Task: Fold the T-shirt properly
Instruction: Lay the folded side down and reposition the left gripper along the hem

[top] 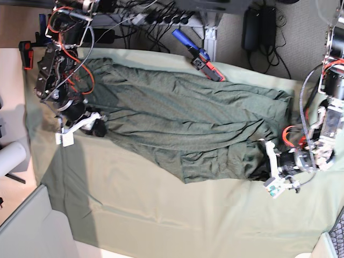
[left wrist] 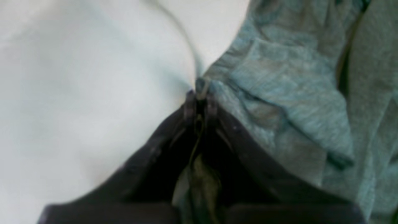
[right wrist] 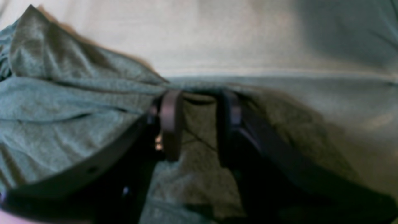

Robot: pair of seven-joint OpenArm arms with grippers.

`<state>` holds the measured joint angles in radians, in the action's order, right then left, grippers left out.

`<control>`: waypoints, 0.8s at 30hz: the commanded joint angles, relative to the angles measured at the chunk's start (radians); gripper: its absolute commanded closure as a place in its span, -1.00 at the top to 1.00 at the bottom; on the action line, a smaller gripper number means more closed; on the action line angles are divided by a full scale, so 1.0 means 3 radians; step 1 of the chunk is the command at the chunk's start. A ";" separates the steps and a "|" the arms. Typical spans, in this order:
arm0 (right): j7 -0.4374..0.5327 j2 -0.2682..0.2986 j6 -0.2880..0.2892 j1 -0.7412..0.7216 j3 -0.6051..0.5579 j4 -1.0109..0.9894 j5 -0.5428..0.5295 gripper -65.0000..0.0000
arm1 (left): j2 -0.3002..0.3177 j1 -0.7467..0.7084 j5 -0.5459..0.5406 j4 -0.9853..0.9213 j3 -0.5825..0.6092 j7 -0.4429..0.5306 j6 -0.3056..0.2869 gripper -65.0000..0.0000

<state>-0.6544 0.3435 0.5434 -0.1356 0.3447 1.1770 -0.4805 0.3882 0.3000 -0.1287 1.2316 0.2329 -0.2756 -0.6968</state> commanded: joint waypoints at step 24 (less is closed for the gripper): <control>-0.0125 0.0037 -0.0027 -0.0017 0.0001 -0.0004 0.0093 -0.36 | 0.0637 -0.0978 0.0332 0.1746 -0.0024 -0.0226 -0.0005 -1.00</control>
<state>-0.6544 0.3439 0.5430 -0.1360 0.3447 1.1759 -0.4778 0.5663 -0.0093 -0.0216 1.7367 0.2329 -0.3626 -0.6983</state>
